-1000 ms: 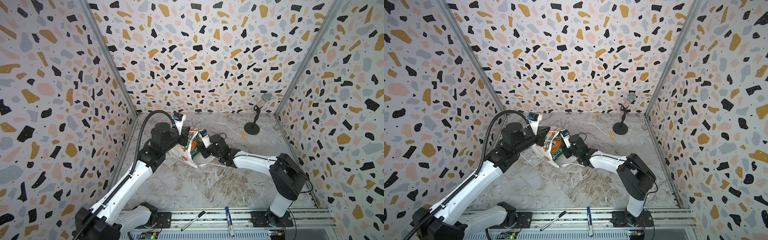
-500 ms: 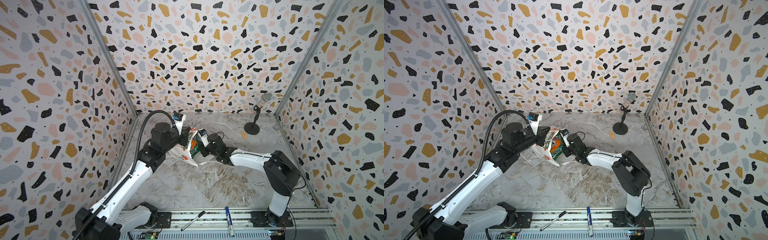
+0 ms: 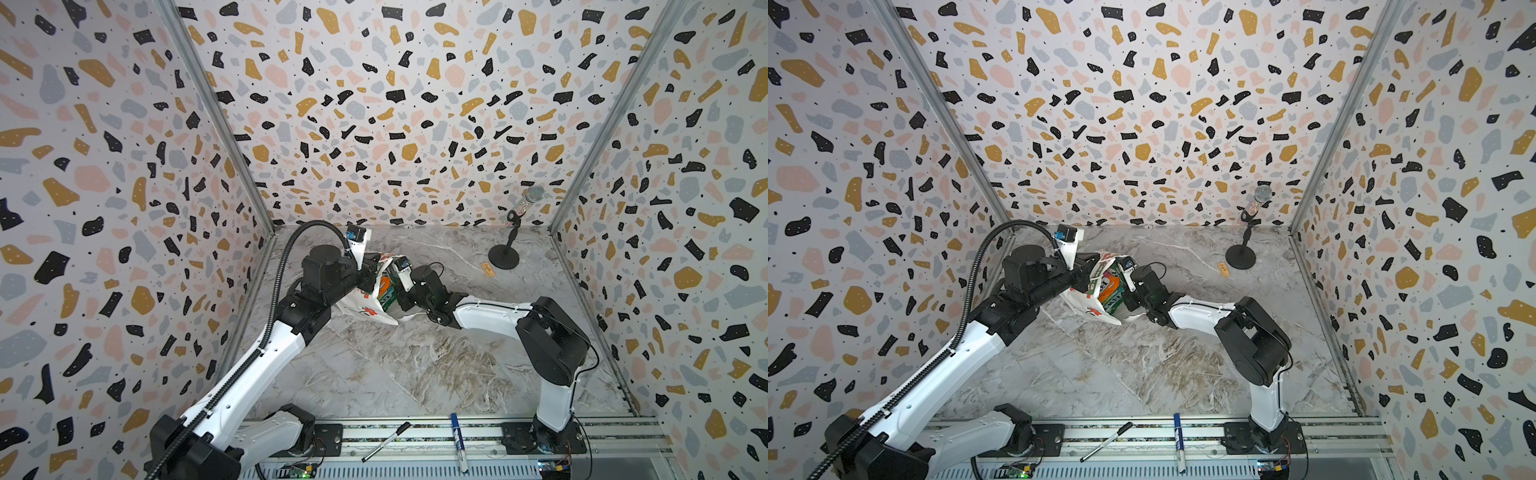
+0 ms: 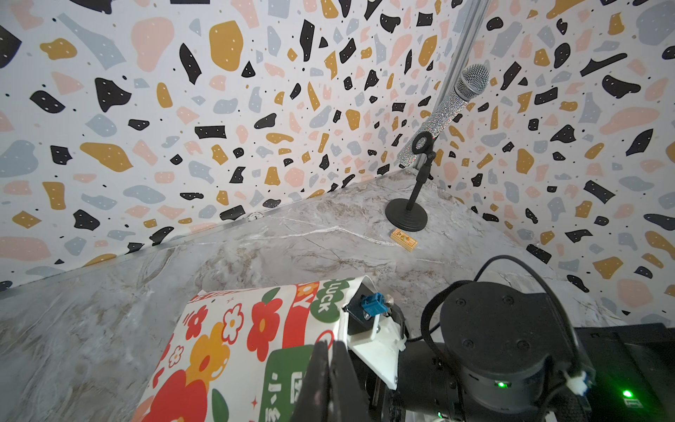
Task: Take the snacks out of the paper bag
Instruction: 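Close the right gripper on the green SAVORIA packet inside the bag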
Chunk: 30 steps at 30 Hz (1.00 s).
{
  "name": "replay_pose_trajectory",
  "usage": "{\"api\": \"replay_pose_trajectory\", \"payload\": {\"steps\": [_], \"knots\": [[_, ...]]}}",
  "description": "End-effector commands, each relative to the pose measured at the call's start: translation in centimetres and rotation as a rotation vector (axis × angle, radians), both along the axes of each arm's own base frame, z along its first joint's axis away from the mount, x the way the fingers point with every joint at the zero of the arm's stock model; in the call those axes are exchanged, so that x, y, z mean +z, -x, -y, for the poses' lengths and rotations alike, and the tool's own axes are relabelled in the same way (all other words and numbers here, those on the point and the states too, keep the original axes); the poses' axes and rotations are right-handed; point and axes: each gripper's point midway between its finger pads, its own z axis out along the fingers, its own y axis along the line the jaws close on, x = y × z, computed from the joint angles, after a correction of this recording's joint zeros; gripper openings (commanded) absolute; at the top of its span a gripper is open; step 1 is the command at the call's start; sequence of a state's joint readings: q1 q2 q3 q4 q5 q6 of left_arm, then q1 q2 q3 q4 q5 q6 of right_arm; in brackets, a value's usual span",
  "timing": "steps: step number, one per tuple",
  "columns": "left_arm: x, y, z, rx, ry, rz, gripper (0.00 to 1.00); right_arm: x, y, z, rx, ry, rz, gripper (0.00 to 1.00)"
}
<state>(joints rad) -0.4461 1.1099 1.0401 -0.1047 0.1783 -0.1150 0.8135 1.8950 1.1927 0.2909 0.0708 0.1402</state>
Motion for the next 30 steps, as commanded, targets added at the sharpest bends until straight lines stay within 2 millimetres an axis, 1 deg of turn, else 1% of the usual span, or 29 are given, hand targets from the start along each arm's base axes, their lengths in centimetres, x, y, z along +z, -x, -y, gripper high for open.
{"api": "replay_pose_trajectory", "payload": {"steps": [1, 3, 9, 12, 15, 18, 22, 26, 30], "knots": [[1.1, 0.2, 0.1, -0.014, 0.013, 0.046, 0.0, 1.9, -1.0, -1.0, 0.001, -0.031, 0.049, 0.25], [1.1, 0.2, 0.1, -0.014, 0.013, 0.046, 0.0, 1.8, -1.0, -1.0, 0.0, -0.031, 0.052, 0.26], [1.1, 0.2, 0.1, -0.014, 0.013, 0.047, 0.0, 1.9, -0.5, -1.5, 0.026, -0.037, 0.076, 0.37], [1.1, 0.2, 0.2, -0.015, 0.012, 0.045, 0.0, 1.9, -0.1, -1.8, 0.041, -0.025, 0.087, 0.42], [1.1, 0.2, 0.2, -0.015, 0.012, 0.046, 0.0, 2.3, 1.6, -2.4, 0.08, -0.022, 0.119, 0.47], [1.2, 0.2, 0.1, -0.015, 0.013, 0.049, 0.0, 2.4, 3.4, -2.8, 0.112, -0.027, 0.114, 0.51], [1.1, 0.3, 0.2, -0.021, 0.014, 0.046, 0.0, 1.8, 5.7, -3.8, 0.173, -0.045, 0.076, 0.53], [1.3, 0.4, 0.2, -0.024, 0.016, 0.051, 0.0, 1.7, 7.2, -5.0, 0.224, -0.075, 0.052, 0.54], [1.3, 0.4, 0.3, -0.025, 0.016, 0.052, 0.0, 2.5, 8.3, -5.9, 0.272, -0.118, 0.047, 0.54]]}}
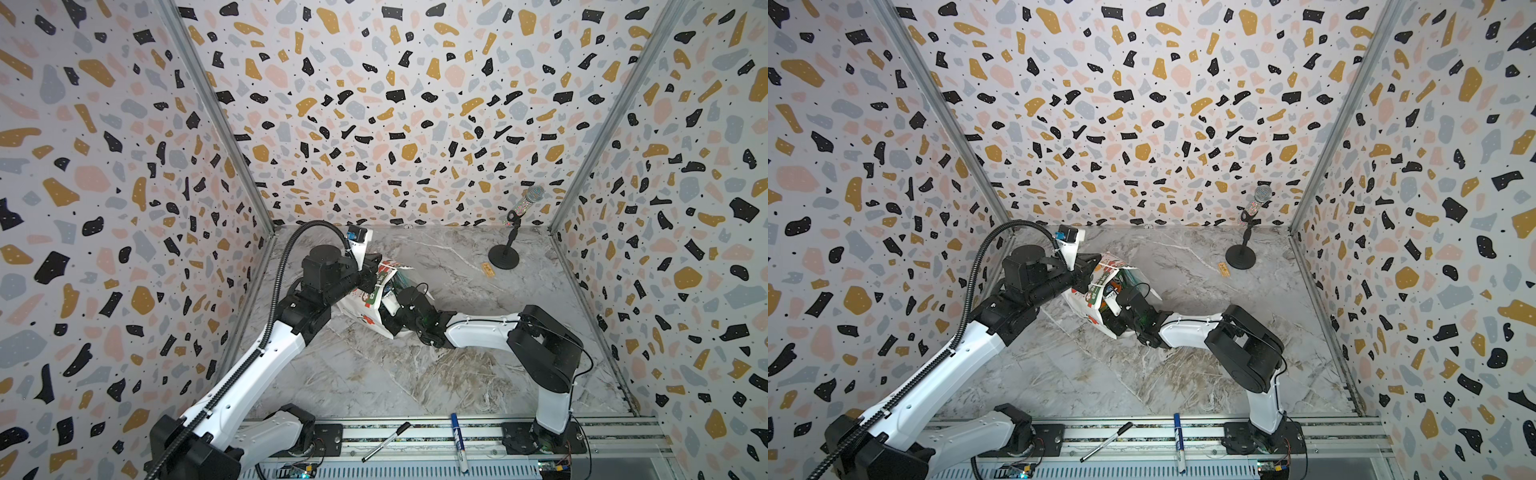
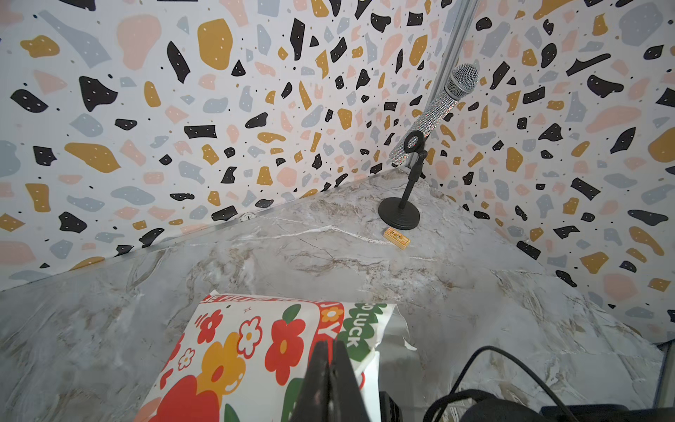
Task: Take the snacks out of the paper bag
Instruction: 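Close the right gripper on the green SAVORIA packet inside the bag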
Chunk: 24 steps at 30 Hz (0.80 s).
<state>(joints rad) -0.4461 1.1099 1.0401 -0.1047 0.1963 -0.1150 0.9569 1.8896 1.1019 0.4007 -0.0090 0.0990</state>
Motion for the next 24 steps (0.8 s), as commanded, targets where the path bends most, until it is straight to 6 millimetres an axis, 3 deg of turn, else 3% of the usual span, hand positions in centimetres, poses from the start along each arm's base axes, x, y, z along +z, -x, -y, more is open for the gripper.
{"api": "replay_pose_trajectory", "payload": {"steps": [1, 7, 13, 24], "knots": [[1.3, 0.2, 0.0, -0.007, 0.013, 0.053, 0.0, 4.2, 0.8, -0.8, 0.04, -0.113, 0.025, 0.54], [1.3, 0.3, 0.0, -0.008, 0.011, 0.057, 0.0, 5.5, -2.1, 2.2, -0.139, -0.093, 0.088, 0.52], [1.3, 0.3, -0.1, -0.007, 0.01, 0.057, 0.0, 5.2, -4.8, 4.8, -0.227, -0.076, 0.071, 0.45], [1.2, 0.2, -0.1, -0.004, 0.006, 0.055, 0.0, 3.9, -6.8, 5.0, -0.263, -0.031, 0.071, 0.36]]}}
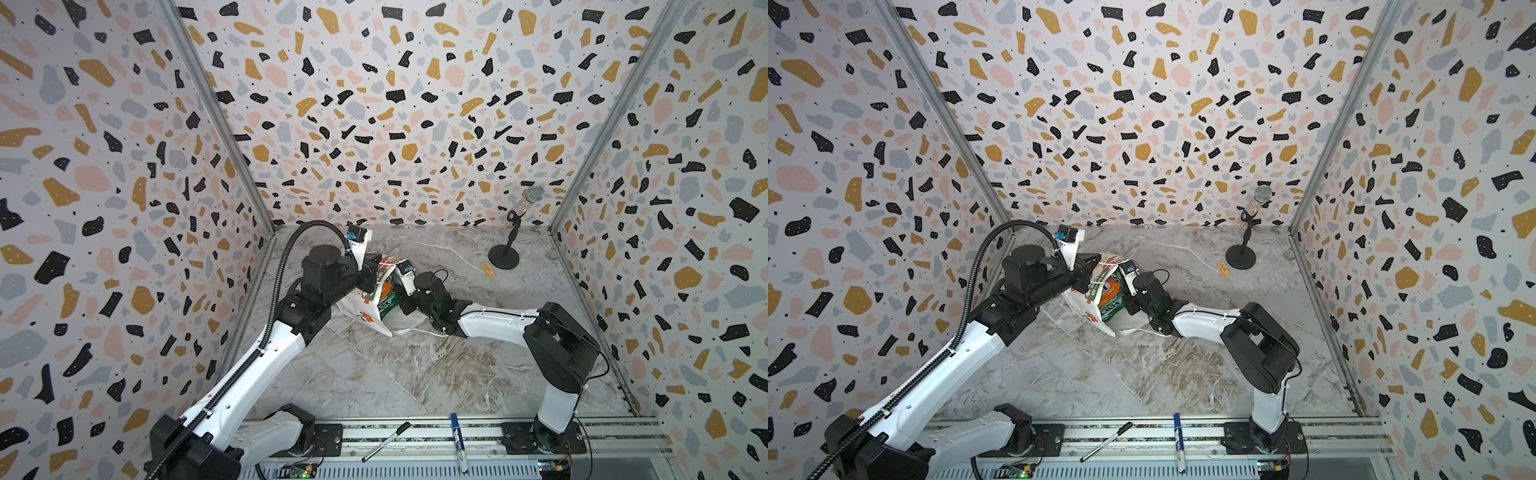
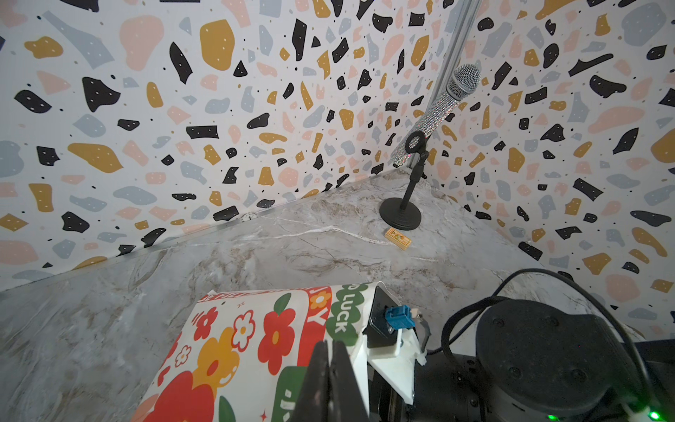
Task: Take the snacks out of the paper bag
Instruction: 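Close the right gripper on the green SAVORIA packet inside the bag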
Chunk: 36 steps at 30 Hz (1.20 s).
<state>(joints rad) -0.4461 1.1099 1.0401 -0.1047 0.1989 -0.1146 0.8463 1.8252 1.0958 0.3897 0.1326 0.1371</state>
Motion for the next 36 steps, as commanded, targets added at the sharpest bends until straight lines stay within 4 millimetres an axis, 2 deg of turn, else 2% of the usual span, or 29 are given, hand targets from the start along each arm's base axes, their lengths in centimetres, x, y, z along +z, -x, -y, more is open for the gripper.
{"api": "replay_pose_trajectory", "payload": {"steps": [1, 12, 20, 22, 24, 27, 36], "knots": [[1.2, 0.1, -0.1, 0.0, 0.005, 0.055, 0.0, 0.9, -0.8, -0.7, -0.008, -0.006, 0.015, 0.36], [1.0, 0.1, -0.1, -0.001, 0.004, 0.05, 0.0, -0.3, -2.3, -0.8, -0.062, 0.02, 0.01, 0.35], [1.0, 0.1, -0.1, -0.002, 0.003, 0.05, 0.0, -1.4, -3.1, -1.5, -0.038, 0.01, -0.011, 0.34], [1.0, 0.1, -0.1, 0.0, 0.001, 0.049, 0.0, -1.6, -3.3, -1.7, -0.026, 0.007, -0.015, 0.29], [1.0, 0.0, -0.2, 0.007, -0.002, 0.05, 0.0, -1.4, -3.4, -1.9, -0.01, 0.003, -0.012, 0.16], [0.9, -0.2, -0.7, 0.036, -0.01, 0.051, 0.0, -0.3, -2.9, -1.7, 0.003, -0.017, 0.003, 0.0], [0.3, -1.7, -2.6, 0.181, -0.008, 0.029, 0.0, 3.6, 0.9, -0.6, 0.09, -0.089, 0.03, 0.0]]}}
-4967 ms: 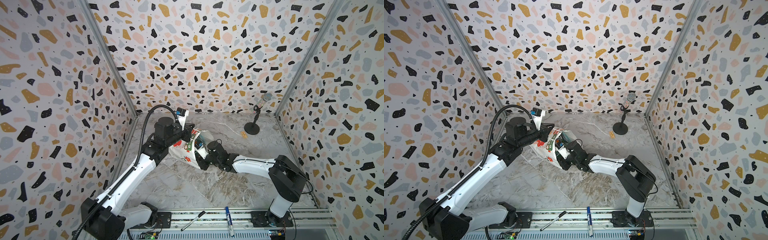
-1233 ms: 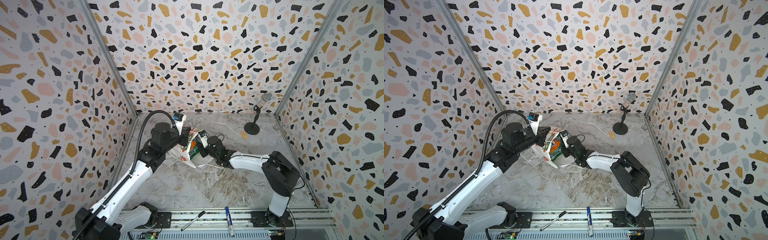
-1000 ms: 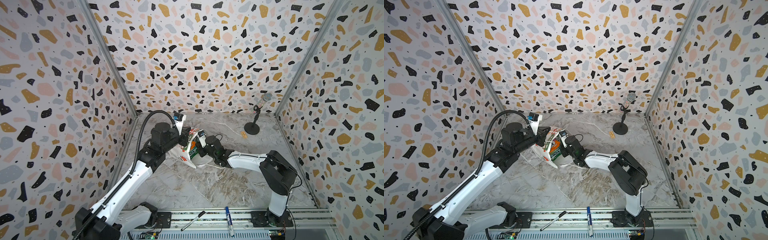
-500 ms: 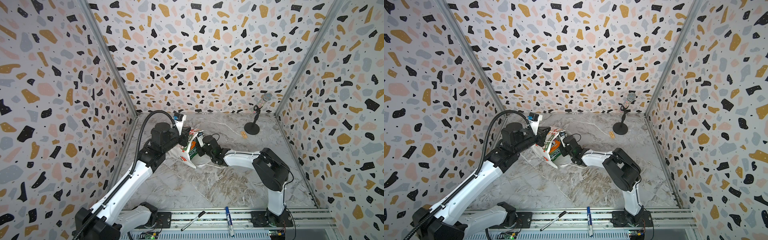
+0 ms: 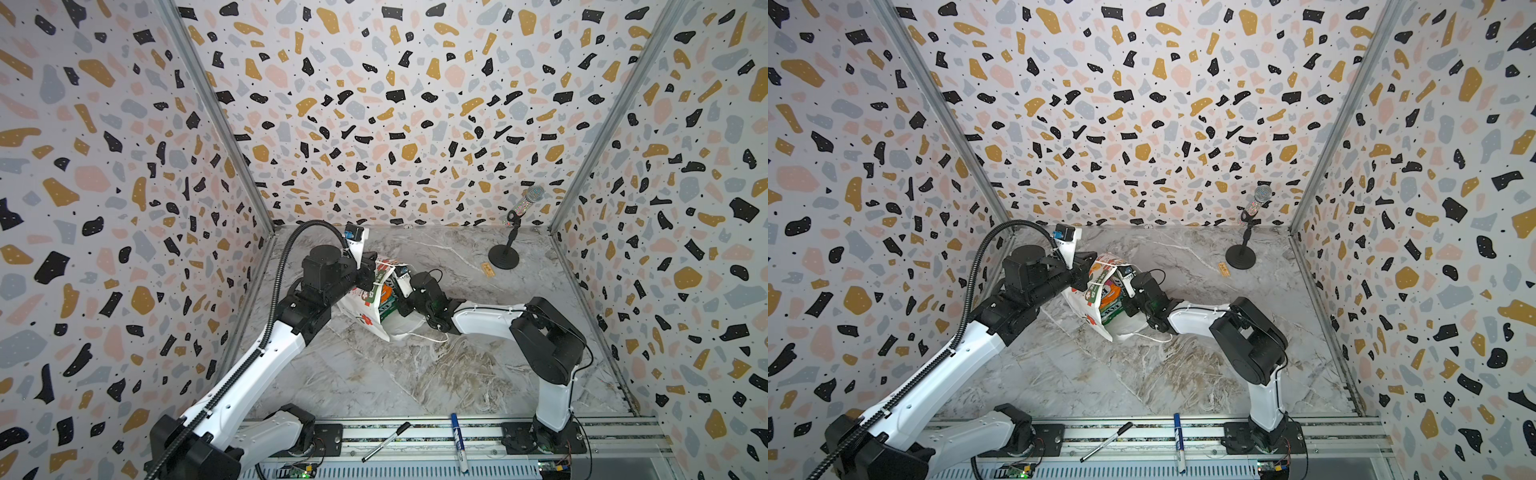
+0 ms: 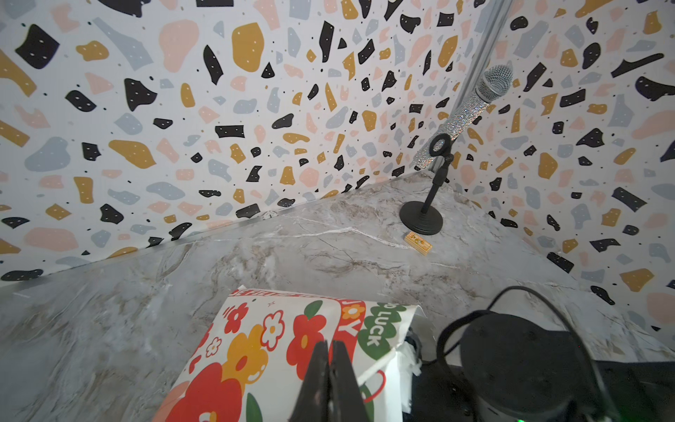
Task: Take the snacks out of the paper bag
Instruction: 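Close the right gripper on the green SAVORIA packet inside the bag, then pull the green SAVORIA packet out of the bag with the right gripper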
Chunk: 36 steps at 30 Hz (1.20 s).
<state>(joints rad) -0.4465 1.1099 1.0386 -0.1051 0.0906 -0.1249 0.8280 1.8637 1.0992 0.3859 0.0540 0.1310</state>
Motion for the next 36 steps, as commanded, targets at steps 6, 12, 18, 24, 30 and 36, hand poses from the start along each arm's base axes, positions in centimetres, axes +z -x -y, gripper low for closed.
{"api": "replay_pose_trajectory", "payload": {"steps": [6, 12, 18, 24, 30, 36], "knots": [[0.4, -0.9, -1.5, 0.106, 0.012, 0.027, 0.0, 7.6, 3.0, 0.8, 0.083, -0.106, 0.083, 0.0], [0.6, -1.0, -1.9, 0.13, 0.014, 0.034, 0.0, 9.8, 5.2, 1.9, 0.123, -0.089, 0.107, 0.0], [0.6, -1.0, -2.2, 0.145, 0.013, 0.039, 0.0, 12.0, 6.3, 4.2, 0.096, -0.079, 0.151, 0.0], [0.8, -0.9, -2.4, 0.153, 0.013, 0.046, 0.0, 13.6, 7.0, 6.2, 0.065, -0.033, 0.181, 0.0], [1.0, -0.9, -2.4, 0.148, 0.015, 0.048, 0.0, 15.6, 7.2, 9.0, -0.013, -0.006, 0.242, 0.0], [0.9, -0.8, -2.2, 0.139, 0.012, 0.045, 0.0, 19.0, 7.7, 12.0, -0.104, -0.053, 0.328, 0.0]]}}
